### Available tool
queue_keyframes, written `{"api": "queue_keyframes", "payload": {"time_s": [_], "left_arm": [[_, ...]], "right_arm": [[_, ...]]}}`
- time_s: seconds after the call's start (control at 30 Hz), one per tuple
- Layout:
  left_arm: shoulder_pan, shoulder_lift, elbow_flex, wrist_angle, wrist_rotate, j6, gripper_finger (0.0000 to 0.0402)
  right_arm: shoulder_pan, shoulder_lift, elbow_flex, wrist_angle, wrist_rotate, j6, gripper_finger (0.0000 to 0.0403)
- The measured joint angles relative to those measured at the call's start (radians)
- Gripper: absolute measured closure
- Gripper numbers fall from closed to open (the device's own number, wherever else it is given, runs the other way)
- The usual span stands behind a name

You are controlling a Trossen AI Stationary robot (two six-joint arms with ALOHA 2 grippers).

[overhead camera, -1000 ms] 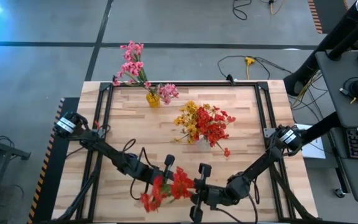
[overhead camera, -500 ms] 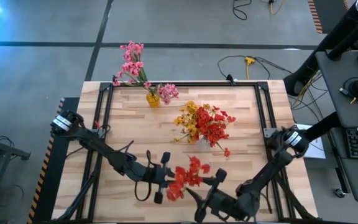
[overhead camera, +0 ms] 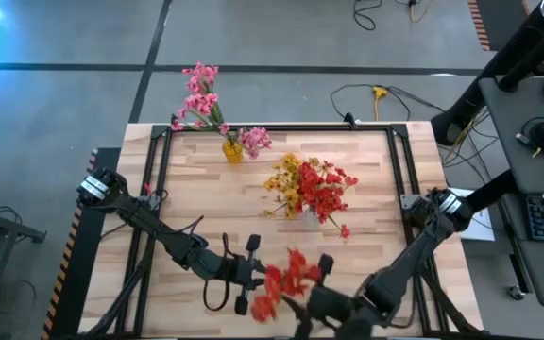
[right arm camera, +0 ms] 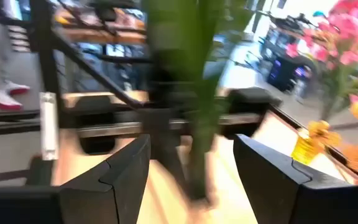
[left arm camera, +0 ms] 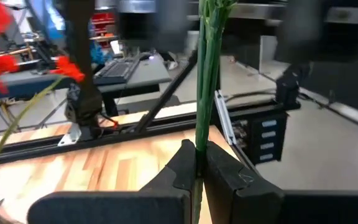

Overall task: Sort flowers into vase by color
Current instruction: Put the red flowers into the transparent vase

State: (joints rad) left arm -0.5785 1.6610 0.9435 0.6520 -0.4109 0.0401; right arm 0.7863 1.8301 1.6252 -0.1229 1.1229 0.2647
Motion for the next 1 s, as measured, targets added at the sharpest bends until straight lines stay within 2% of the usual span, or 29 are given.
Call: {"api": "queue_keyframes", "payload": {"time_s": [0.07,0.17,0.4,0.6,0.77,0.87,1.0], "left_arm": [[-0.011,0.001,0.015,-0.035,0.0,0.015,0.0401],[-0.023,0.001,0.027,-0.052,-0.02,0.023,0.0401],[-0.029,0.004,0.027,-0.059,-0.052,0.026,0.0402],[-0.029,0.004,0.027,-0.058,-0.053,0.015,0.0401],[-0.029,0.004,0.027,-0.057,-0.053,0.001,0.04],[-0.03,0.004,0.027,-0.05,-0.056,-0.011,0.0382],[-0.029,0.004,0.027,-0.054,-0.081,-0.013,0.0338]], "right_arm": [[-0.015,-0.003,0.009,-0.071,0.001,0.055,0.0179],[-0.023,-0.003,0.007,-0.082,0.0,0.063,0.0179],[-0.022,-0.003,0.007,-0.009,-0.017,-0.045,0.0194],[-0.047,-0.003,0.007,0.036,-0.118,-0.082,0.0255],[-0.056,-0.002,0.007,0.035,-0.128,-0.083,0.0334],[-0.054,-0.002,0.007,0.035,-0.125,-0.087,0.0381],[-0.054,-0.008,0.007,0.032,-0.127,-0.083,0.0387]]}}
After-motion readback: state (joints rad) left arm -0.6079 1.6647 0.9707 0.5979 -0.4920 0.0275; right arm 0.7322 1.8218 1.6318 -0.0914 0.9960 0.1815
